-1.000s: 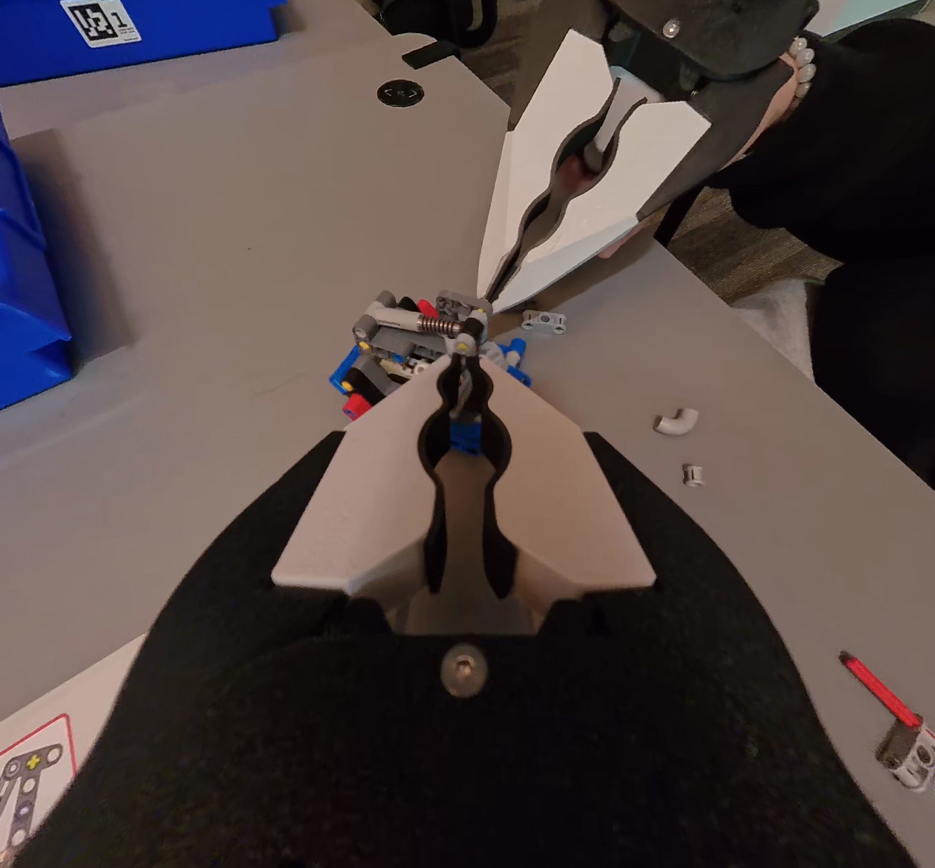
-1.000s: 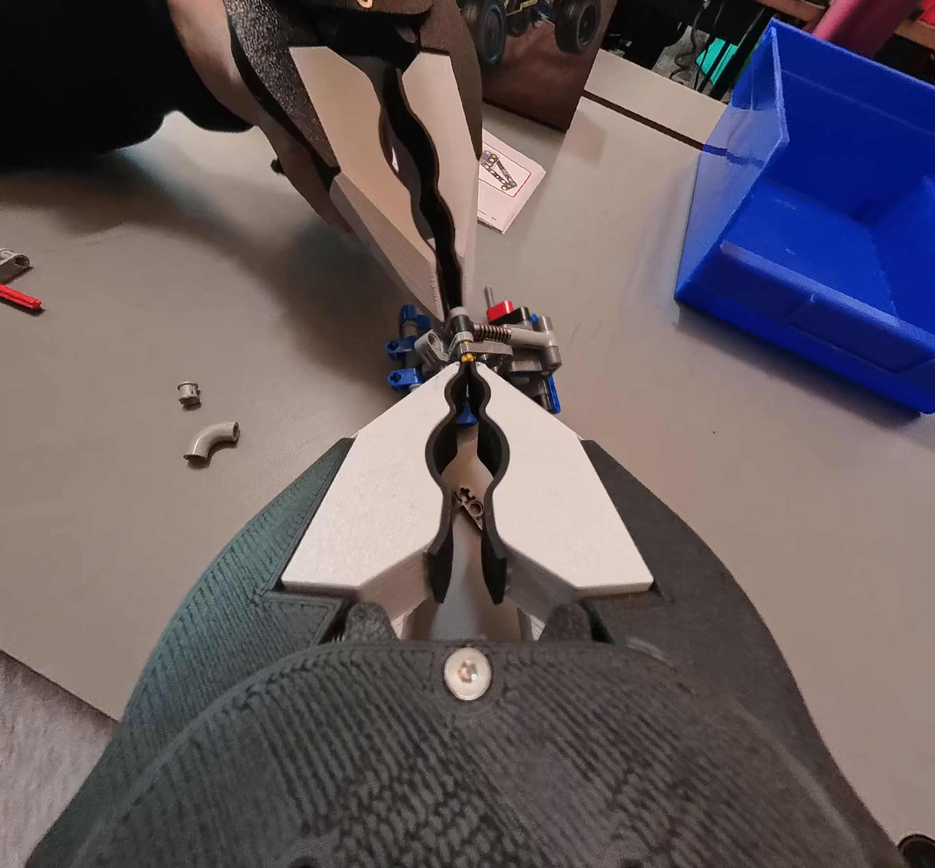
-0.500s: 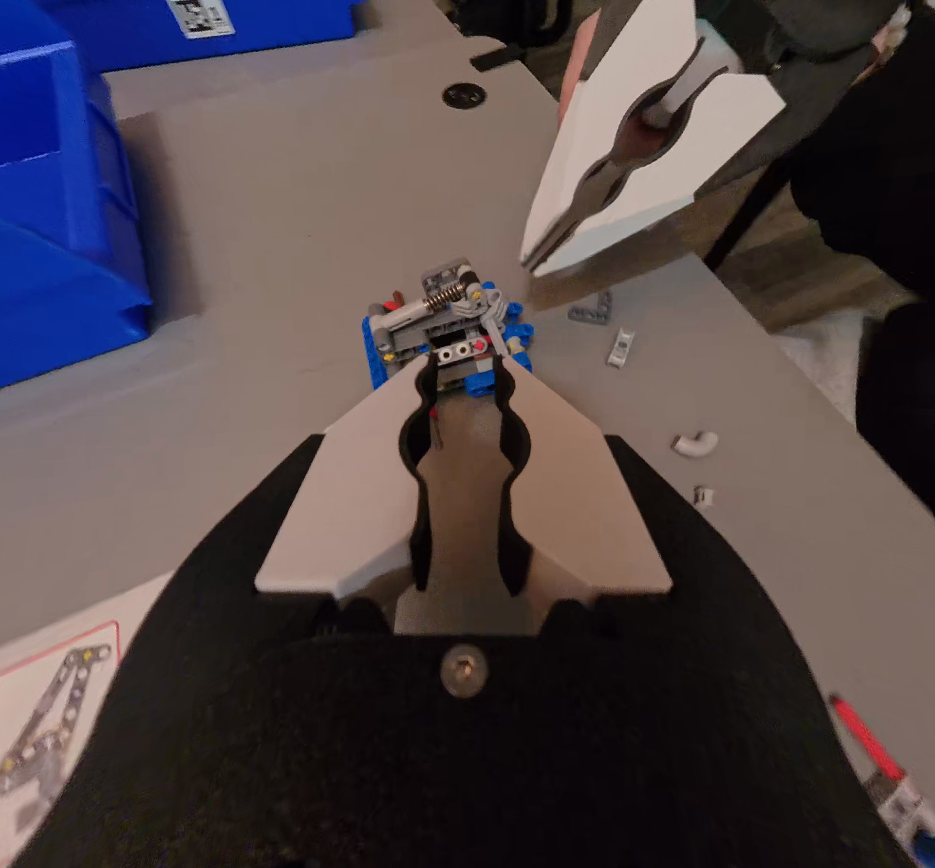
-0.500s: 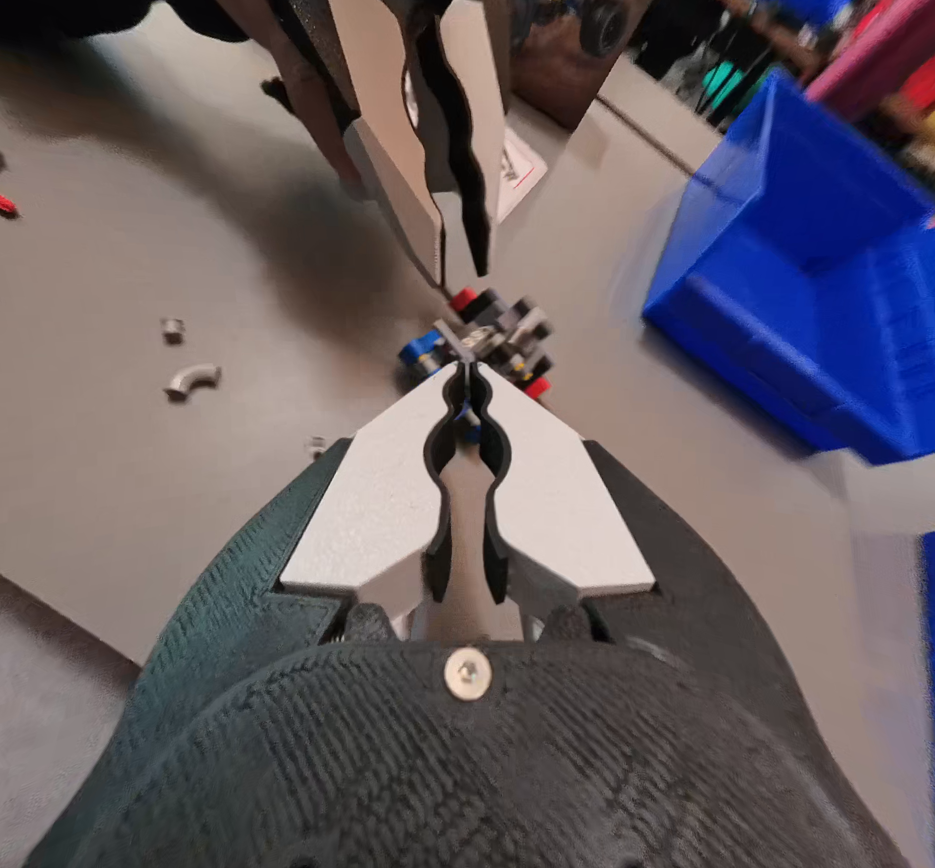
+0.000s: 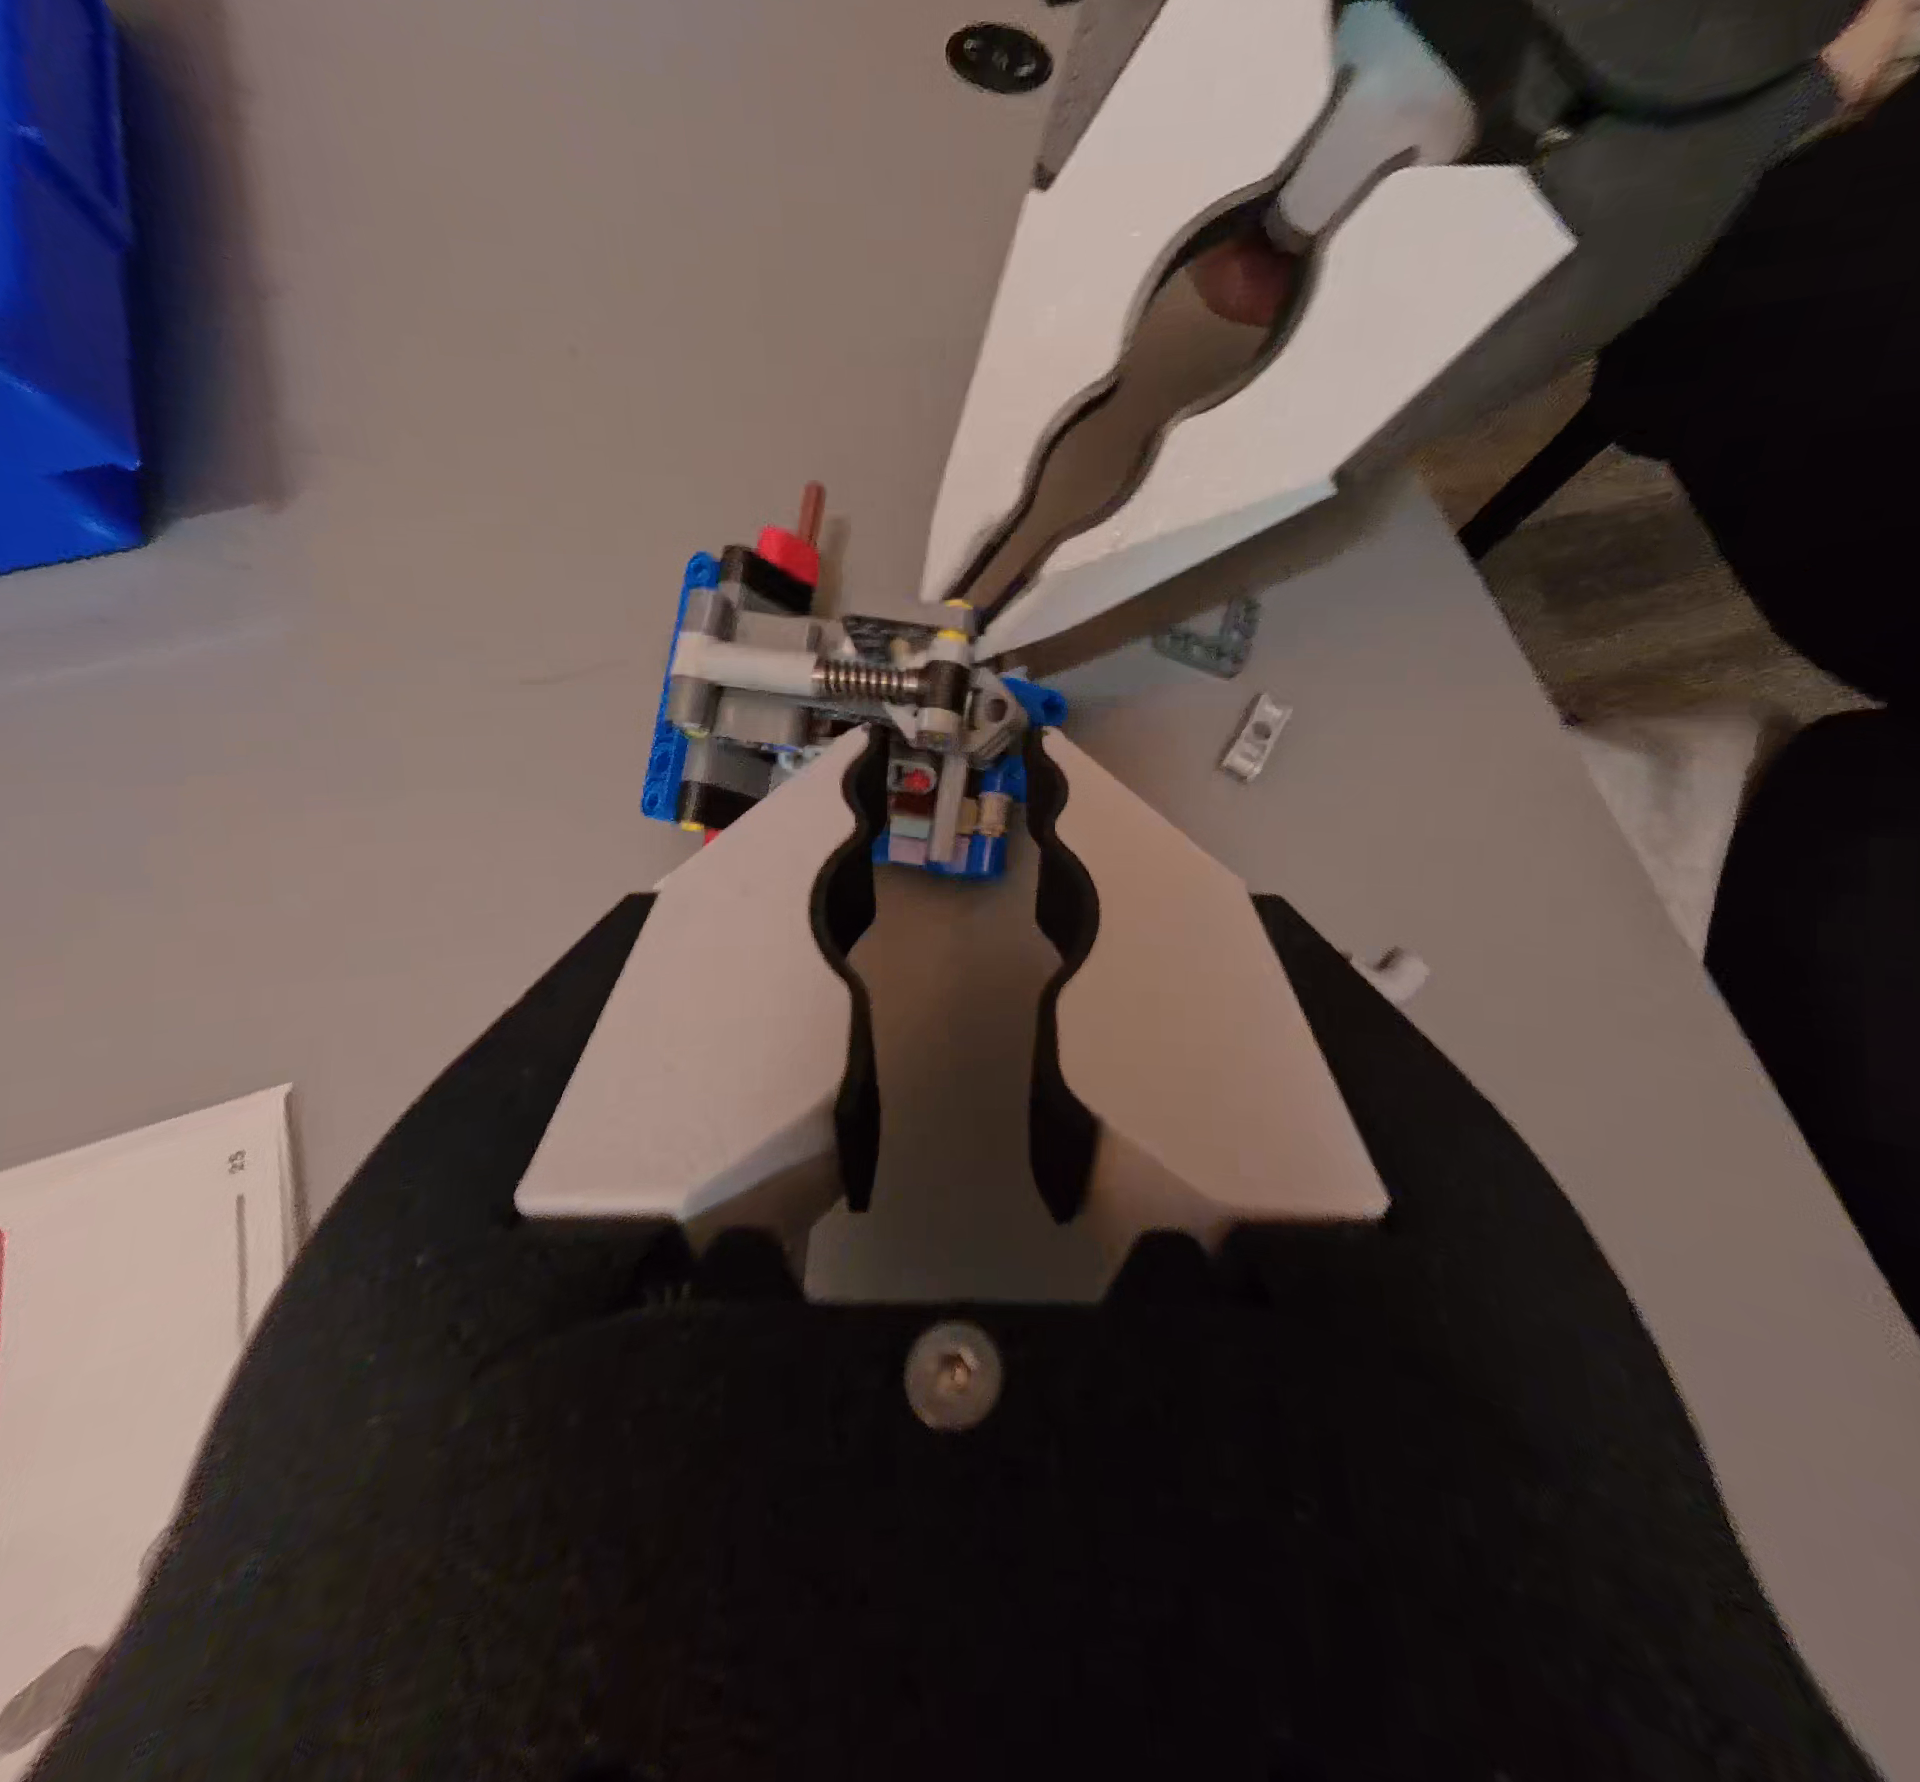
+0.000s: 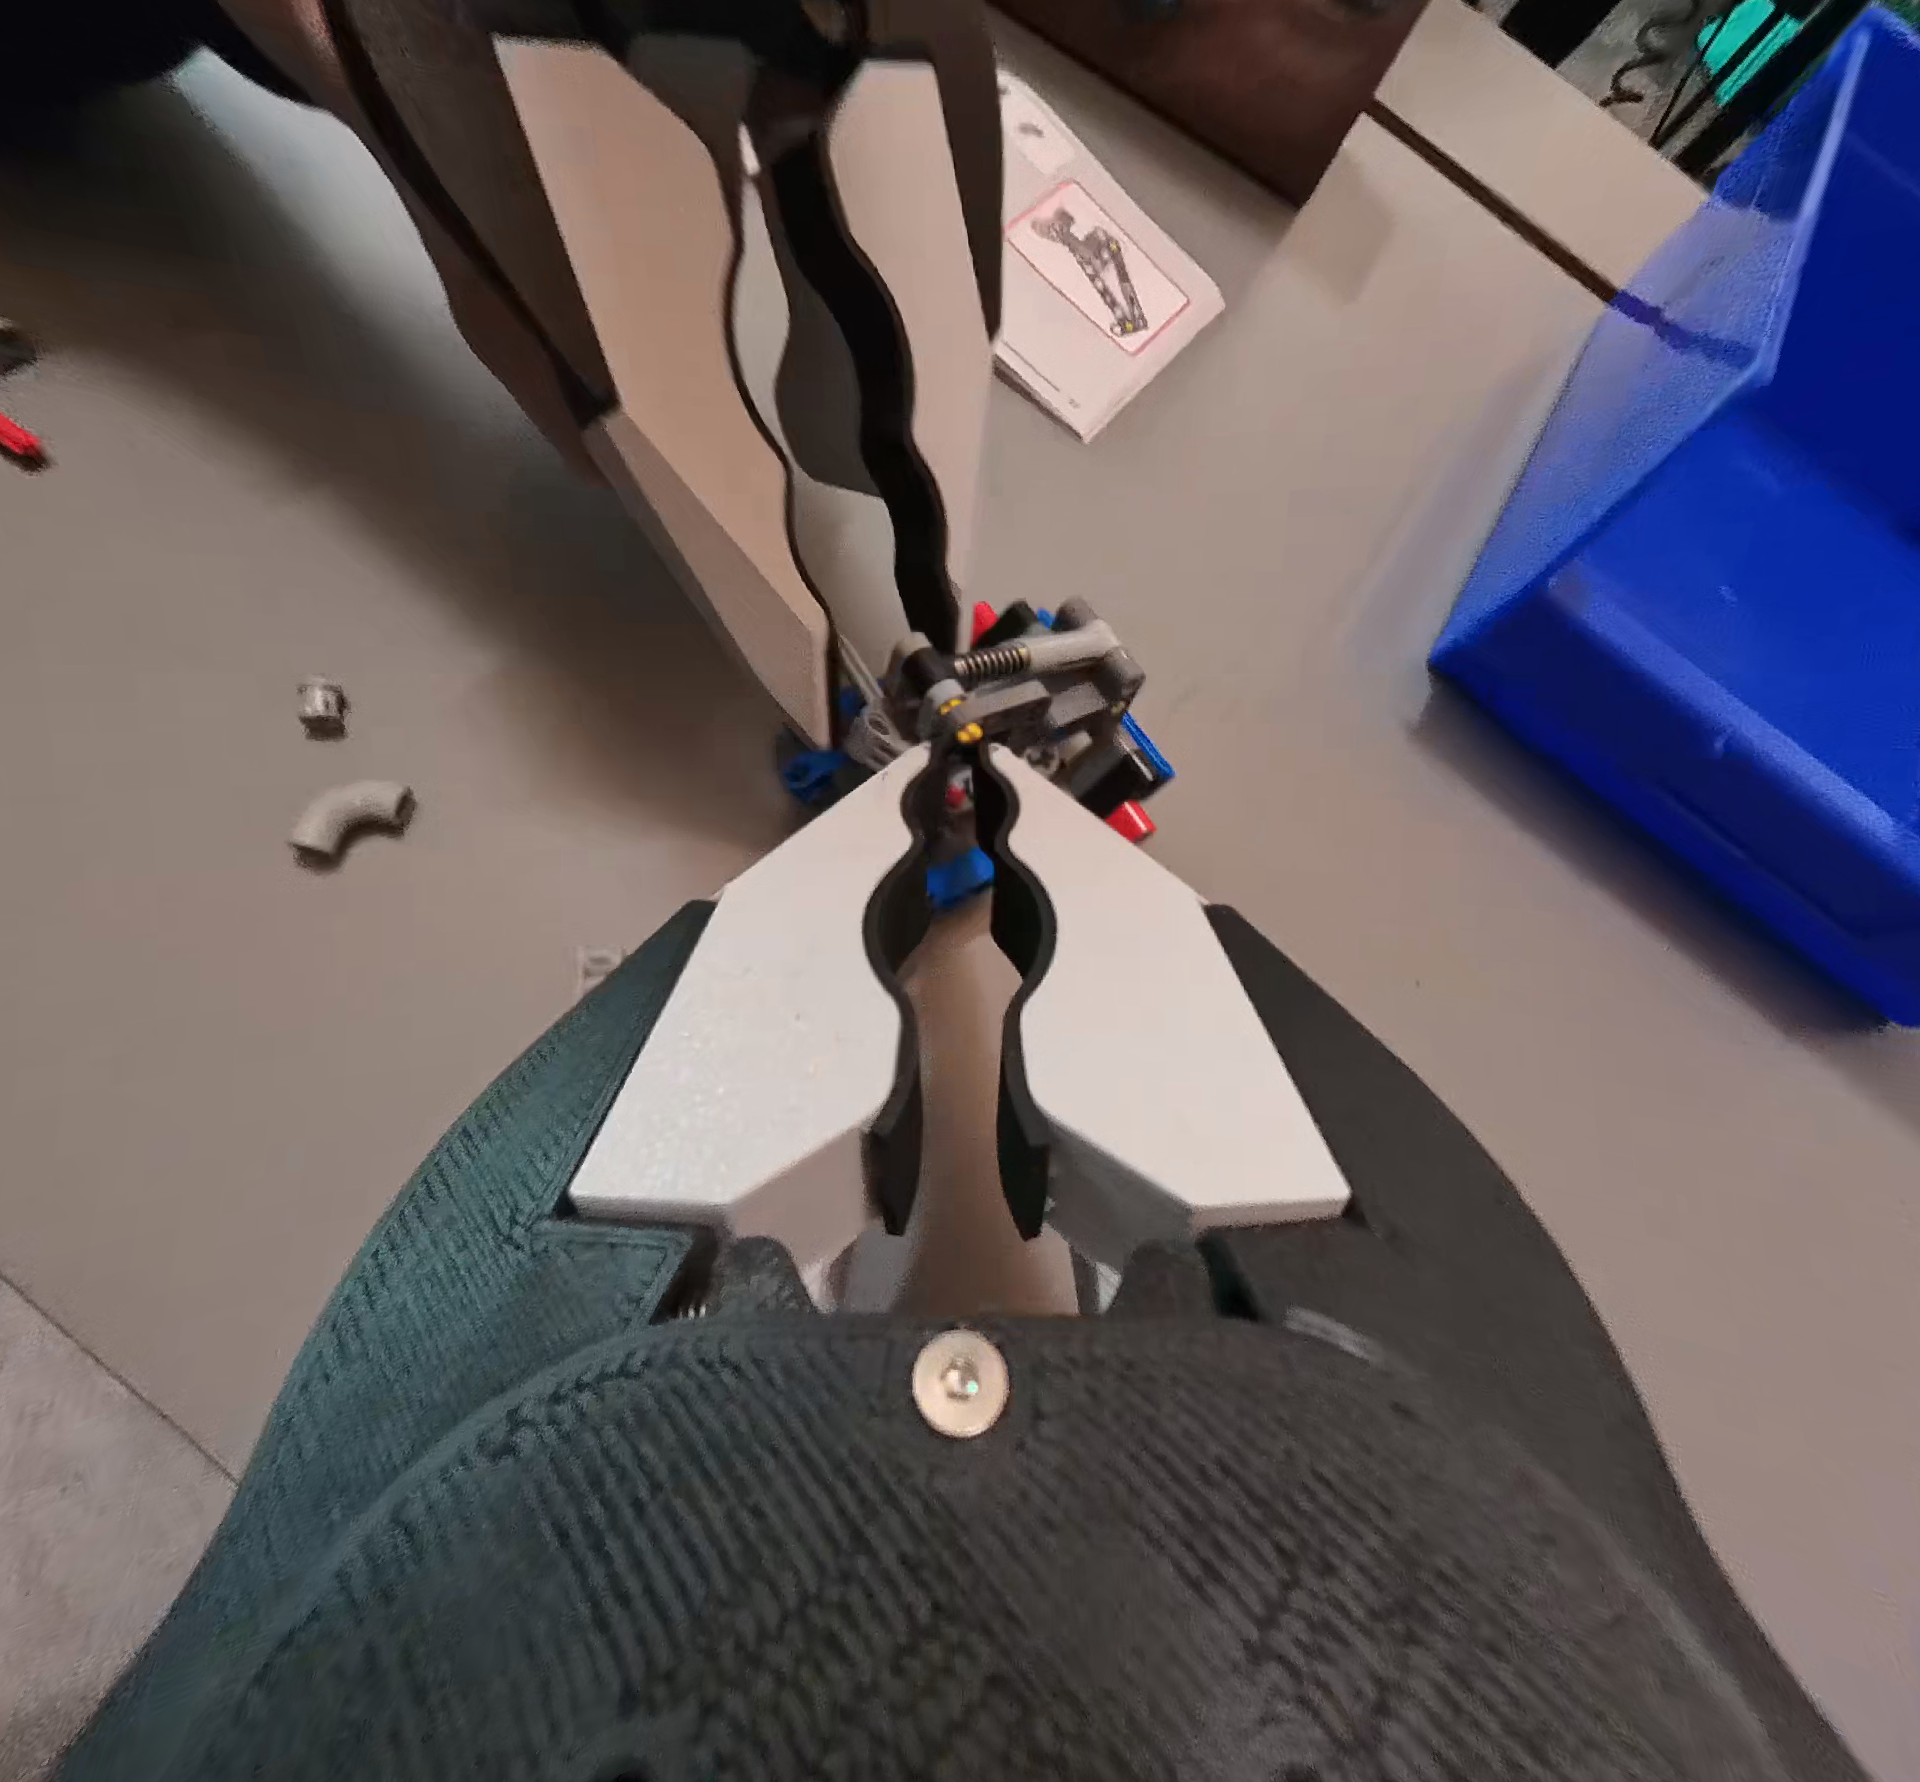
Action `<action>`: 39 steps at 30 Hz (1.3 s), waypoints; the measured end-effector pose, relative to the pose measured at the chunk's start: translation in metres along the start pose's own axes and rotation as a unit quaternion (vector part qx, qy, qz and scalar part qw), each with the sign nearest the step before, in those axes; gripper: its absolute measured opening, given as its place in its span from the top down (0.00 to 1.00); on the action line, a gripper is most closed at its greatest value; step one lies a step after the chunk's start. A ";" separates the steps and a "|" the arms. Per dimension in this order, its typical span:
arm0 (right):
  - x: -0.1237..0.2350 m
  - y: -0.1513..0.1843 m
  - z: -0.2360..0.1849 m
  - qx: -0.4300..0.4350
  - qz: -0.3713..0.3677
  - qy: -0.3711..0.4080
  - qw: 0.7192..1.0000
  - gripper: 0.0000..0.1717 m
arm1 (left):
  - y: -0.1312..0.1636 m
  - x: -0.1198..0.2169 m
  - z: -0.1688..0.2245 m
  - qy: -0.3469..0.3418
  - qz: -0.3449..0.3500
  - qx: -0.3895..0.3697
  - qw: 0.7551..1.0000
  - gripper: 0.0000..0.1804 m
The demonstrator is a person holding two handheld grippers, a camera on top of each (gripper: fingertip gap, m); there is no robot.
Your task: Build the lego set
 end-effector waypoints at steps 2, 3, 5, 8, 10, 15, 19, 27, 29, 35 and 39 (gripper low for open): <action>-0.002 -0.007 -0.006 -0.002 0.012 0.004 1.000 0.99 | 0.005 0.002 -0.004 -0.007 -0.010 0.003 1.000 0.86; -0.004 -0.009 -0.008 -0.003 0.017 0.004 1.000 0.96 | 0.007 0.004 -0.005 -0.010 -0.008 0.010 1.000 0.86; -0.009 -0.012 -0.015 -0.006 0.028 -0.015 0.999 0.94 | 0.011 0.009 -0.006 -0.006 -0.002 0.016 1.000 0.86; -0.015 -0.015 -0.015 -0.029 0.045 -0.029 0.998 0.93 | 0.018 0.014 -0.008 -0.011 0.003 0.022 1.000 0.86; -0.014 -0.016 -0.021 -0.008 0.047 -0.057 0.997 0.93 | 0.022 0.016 -0.009 -0.009 -0.004 0.017 1.000 0.90; 0.007 -0.008 0.000 0.121 0.009 -0.045 0.992 0.94 | 0.024 0.021 -0.011 -0.032 -0.009 -0.003 0.999 0.92; 0.012 -0.021 0.030 0.226 0.049 -0.042 0.972 0.85 | 0.019 0.024 -0.010 -0.039 0.017 0.065 0.997 0.90; -0.020 -0.034 0.030 0.283 0.039 -0.217 0.933 0.90 | 0.023 0.036 0.006 -0.063 0.070 0.116 0.989 0.88; -0.018 -0.032 0.030 0.295 0.036 -0.219 0.929 0.86 | 0.024 0.039 0.006 -0.066 0.077 0.109 0.989 0.88; -0.001 -0.020 0.036 0.274 0.024 -0.228 0.934 0.74 | 0.022 0.034 0.007 -0.061 0.072 0.086 0.992 0.88; -0.018 -0.016 0.033 0.307 -0.007 -0.226 0.924 0.76 | 0.020 0.023 0.008 -0.044 0.060 0.077 0.994 0.89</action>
Point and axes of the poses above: each gripper's, where its closed fingertips meet, x back along the fingers, y out of its underside, z = x × y across the jaws, the point moved 6 cm from there along x, back along the fingers, and after that the axes turned 15 degrees about -z, right-handed, at the moved point
